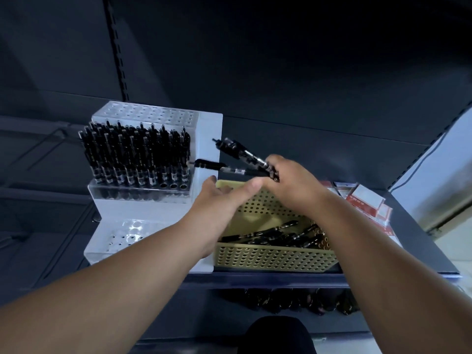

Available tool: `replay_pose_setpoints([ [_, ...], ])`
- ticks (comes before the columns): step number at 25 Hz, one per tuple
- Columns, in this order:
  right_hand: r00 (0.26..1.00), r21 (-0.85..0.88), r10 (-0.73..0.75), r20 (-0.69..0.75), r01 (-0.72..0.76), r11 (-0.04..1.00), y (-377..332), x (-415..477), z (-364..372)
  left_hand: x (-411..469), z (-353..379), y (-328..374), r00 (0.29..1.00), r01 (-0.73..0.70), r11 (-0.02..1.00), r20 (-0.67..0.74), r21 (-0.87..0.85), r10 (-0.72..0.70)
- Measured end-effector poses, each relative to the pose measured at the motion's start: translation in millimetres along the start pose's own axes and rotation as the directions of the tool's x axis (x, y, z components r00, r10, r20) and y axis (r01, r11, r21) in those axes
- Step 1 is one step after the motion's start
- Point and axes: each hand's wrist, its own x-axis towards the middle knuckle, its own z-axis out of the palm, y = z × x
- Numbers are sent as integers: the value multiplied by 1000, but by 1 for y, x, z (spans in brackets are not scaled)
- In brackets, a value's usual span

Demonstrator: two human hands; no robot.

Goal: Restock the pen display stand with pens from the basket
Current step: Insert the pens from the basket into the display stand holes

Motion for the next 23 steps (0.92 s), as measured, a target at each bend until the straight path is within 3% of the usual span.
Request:
replay_pose_setpoints([
  [2,996,-33,-90,8,90,995,-20,-2,3,3,5,20,996,87,946,31,-312,-81],
  [5,984,-128,-180,-3,179,976,-37,-3,11,12,6,46,990,71,754,-49,-653,-135],
  [9,976,-110,-215,-38,210,972,-48,-8,20,14,0,63,969,-20,669,-179,-743,-170],
  [12,988,-112,-128,-82,118,987,-35,-14,16,11,-24,75,931,-160,642,-330,-750,-153],
  [14,981,132,13,-193,13,991,-30,-18,4,3,-41,81,919,-197,681,-374,-706,-122],
  [15,964,371,122,-237,-27,928,-31,-18,-3,-3,-47,79,924,-179,728,-368,-662,-108],
  [16,944,623,237,-232,-43,781,-36,-18,-9,-8,-50,75,934,-143,777,-344,-613,-99],
  [18,929,903,356,-97,-68,424,-51,-19,-11,-18,-51,59,958,-66,879,-278,-471,-77],
  [20,926,980,373,57,-122,154,-68,-20,-1,-30,-51,43,977,-3,964,-206,-266,-53],
  [21,916,987,386,109,-146,69,-74,-20,5,-35,-52,36,985,15,985,-165,-172,-44],
  [23,883,982,439,168,-189,4,-87,-21,17,-48,-57,25,994,26,1000,-108,-5,-26],
])
